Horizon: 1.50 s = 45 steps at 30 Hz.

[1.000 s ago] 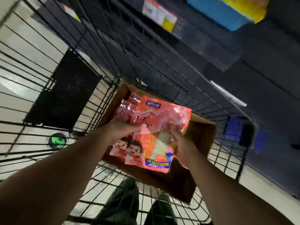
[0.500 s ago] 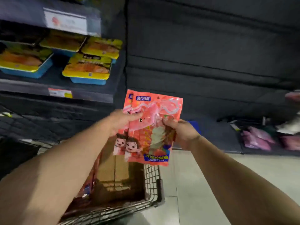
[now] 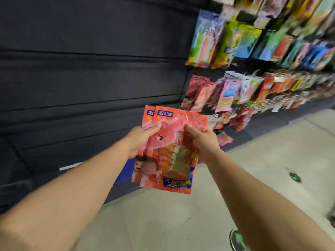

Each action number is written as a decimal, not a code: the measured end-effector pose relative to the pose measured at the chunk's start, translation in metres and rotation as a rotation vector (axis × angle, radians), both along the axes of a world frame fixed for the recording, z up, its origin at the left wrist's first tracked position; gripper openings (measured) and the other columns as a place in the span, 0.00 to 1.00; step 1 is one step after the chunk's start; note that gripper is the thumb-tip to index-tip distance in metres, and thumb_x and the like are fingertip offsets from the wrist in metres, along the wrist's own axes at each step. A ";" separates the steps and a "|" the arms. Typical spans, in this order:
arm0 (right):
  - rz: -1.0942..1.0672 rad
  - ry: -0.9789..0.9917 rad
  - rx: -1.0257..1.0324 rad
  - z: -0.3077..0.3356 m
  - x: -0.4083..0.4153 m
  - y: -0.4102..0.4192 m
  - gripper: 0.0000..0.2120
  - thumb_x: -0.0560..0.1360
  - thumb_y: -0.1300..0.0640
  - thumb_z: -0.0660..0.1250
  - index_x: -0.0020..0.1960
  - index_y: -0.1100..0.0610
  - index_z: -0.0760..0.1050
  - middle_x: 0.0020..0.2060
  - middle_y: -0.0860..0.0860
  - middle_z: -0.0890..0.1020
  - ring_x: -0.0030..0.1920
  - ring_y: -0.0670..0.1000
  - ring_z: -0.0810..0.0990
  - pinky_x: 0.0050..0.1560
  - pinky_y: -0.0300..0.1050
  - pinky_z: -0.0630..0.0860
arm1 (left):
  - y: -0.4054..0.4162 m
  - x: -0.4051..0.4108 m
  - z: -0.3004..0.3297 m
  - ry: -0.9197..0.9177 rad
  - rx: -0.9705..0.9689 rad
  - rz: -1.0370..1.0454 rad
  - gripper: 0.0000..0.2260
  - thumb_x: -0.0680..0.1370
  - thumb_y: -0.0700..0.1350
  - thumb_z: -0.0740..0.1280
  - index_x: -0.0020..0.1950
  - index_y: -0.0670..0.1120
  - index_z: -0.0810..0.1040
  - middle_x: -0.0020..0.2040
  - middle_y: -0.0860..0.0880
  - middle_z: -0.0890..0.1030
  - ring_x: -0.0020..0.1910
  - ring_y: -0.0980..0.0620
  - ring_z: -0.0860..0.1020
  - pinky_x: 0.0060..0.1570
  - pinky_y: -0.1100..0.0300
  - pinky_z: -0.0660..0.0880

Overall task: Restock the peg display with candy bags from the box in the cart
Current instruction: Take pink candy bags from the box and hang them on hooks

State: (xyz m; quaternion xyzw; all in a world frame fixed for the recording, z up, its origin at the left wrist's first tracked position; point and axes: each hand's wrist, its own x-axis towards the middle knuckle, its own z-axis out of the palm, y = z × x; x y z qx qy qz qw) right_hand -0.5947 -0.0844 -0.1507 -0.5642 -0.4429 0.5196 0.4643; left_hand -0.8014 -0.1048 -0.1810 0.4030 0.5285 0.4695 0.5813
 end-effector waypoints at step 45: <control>0.346 -0.061 -0.169 -0.057 0.251 0.546 0.18 0.71 0.42 0.74 0.51 0.55 0.80 0.51 0.53 0.85 0.52 0.54 0.83 0.59 0.52 0.78 | 0.382 0.206 -0.047 0.203 -0.321 0.570 0.42 0.54 0.79 0.71 0.53 0.47 0.85 0.54 0.43 0.85 0.57 0.40 0.81 0.66 0.40 0.71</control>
